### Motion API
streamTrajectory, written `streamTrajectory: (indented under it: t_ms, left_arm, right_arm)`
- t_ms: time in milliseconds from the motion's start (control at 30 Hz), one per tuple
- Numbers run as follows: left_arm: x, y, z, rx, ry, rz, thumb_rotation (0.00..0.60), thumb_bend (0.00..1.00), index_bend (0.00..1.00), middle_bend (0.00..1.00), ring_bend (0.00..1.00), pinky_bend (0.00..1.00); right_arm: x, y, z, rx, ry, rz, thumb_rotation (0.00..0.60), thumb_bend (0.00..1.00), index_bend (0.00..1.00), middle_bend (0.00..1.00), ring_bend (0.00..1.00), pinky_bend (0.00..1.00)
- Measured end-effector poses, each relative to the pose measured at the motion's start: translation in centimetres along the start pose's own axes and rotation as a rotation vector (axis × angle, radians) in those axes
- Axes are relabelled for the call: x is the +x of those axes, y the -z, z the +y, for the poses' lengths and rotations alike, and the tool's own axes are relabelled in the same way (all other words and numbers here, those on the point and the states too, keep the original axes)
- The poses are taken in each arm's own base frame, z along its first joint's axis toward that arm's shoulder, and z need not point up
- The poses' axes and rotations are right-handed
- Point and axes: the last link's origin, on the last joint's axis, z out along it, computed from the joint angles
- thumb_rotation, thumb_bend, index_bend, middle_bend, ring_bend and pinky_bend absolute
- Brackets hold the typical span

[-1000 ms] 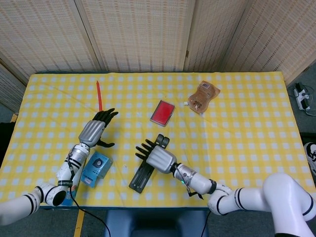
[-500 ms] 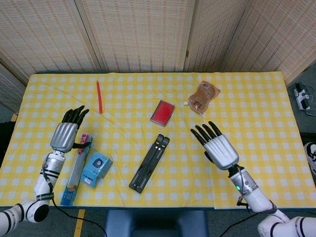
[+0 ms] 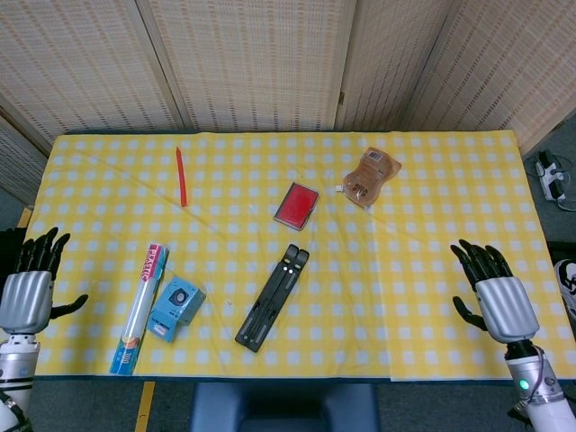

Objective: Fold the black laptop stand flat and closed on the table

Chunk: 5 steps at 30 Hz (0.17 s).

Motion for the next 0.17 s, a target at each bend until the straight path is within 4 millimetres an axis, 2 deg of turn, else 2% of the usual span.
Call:
streamTrajectory:
  t_ms: [167]
  left_arm:
    - [0.3,3.3,-1.4,0.038,-0.015,0.002,0.600,0.11,0.00,0.01,0.00,0.00]
  right_arm:
    - [-0.3,3.0,2.4,-0.101,-0.043,0.006,0.600,0.38,0.00,0.04,0.07,0.08]
